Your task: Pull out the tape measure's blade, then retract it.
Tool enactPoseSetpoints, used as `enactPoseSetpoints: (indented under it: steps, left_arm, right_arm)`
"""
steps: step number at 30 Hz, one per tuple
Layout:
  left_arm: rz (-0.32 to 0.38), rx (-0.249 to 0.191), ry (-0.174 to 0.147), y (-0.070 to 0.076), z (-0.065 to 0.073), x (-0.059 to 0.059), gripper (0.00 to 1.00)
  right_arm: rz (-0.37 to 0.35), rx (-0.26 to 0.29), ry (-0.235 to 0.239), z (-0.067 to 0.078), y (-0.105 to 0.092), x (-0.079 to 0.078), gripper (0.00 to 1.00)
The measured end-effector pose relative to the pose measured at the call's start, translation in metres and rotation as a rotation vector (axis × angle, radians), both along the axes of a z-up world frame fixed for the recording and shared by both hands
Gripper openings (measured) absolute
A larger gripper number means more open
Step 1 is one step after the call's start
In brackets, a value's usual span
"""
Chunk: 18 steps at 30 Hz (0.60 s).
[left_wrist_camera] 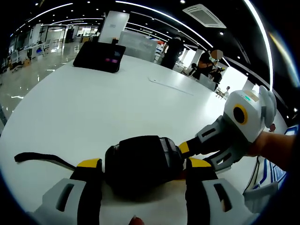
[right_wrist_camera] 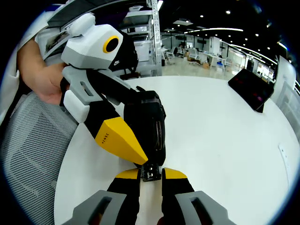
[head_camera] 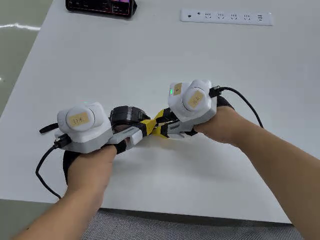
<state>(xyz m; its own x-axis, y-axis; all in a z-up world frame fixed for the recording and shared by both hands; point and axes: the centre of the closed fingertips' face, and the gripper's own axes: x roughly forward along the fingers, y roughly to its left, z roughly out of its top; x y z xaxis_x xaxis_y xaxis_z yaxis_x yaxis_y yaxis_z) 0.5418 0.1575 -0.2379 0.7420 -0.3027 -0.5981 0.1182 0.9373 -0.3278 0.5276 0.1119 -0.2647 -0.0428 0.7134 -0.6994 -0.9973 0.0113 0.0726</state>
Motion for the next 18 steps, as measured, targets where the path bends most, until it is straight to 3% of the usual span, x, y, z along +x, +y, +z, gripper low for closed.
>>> enactPoseSetpoints:
  steps: [14, 18]
  left_arm:
    - [0.001, 0.032, -0.018, 0.003, 0.003, 0.001, 0.77]
    - [-0.008, 0.064, -0.024, 0.004, 0.002, 0.0, 0.81]
  right_arm:
    - [-0.016, 0.007, -0.009, 0.005, -0.006, 0.001, 0.16]
    - [-0.022, -0.001, -0.024, 0.007, -0.013, -0.001, 0.16]
